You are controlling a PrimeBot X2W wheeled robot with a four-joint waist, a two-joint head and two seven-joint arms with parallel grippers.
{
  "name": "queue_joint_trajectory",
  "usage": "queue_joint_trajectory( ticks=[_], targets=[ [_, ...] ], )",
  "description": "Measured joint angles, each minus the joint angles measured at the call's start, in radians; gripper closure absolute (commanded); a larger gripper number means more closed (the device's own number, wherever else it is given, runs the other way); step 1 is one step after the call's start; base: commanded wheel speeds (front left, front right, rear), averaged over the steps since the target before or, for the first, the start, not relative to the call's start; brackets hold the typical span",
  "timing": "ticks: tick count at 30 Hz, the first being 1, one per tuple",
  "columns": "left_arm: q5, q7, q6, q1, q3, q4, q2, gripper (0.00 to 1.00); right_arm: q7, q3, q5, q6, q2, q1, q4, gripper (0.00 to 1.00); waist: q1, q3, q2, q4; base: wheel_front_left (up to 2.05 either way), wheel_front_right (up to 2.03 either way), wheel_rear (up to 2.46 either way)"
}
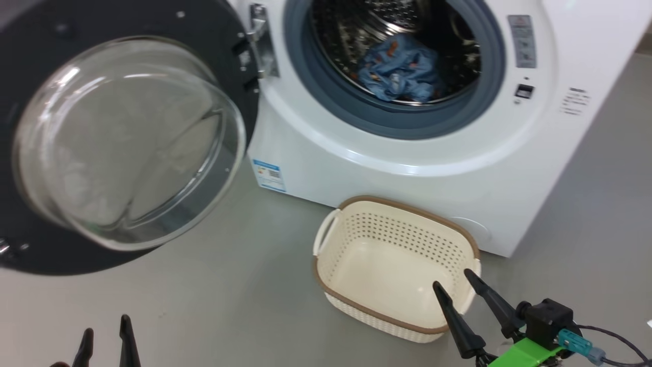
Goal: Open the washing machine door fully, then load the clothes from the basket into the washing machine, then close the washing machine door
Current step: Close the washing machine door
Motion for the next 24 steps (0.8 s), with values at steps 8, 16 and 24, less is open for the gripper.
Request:
queue_joint_trajectory(
  ticks=[8,16,24],
  targets=[
    [-0.043,0.000,0.000,0.025,0.025,-0.014,-0.001,0.00,0.000,0.053,0.012,0.000,-0.005,-0.047,0.021,0.00,0.0000,-0.003,0.0000,0.062,0.00,0.00,0.00],
    [-0.055,0.000,0.002,0.038,0.029,-0.032,-0.001,0.00,0.000,0.073,0.020,0.000,-0.018,-0.068,0.033,0.00,0.0000,0.006,0.0000,0.067,0.00,0.00,0.00],
    [-0.128,0.000,0.001,0.029,0.064,-0.080,-0.002,1.00,0.000,0.066,0.021,0.000,-0.019,-0.070,0.035,0.00,0.0000,0.009,0.0000,0.066,0.00,0.00,0.00]
  ],
)
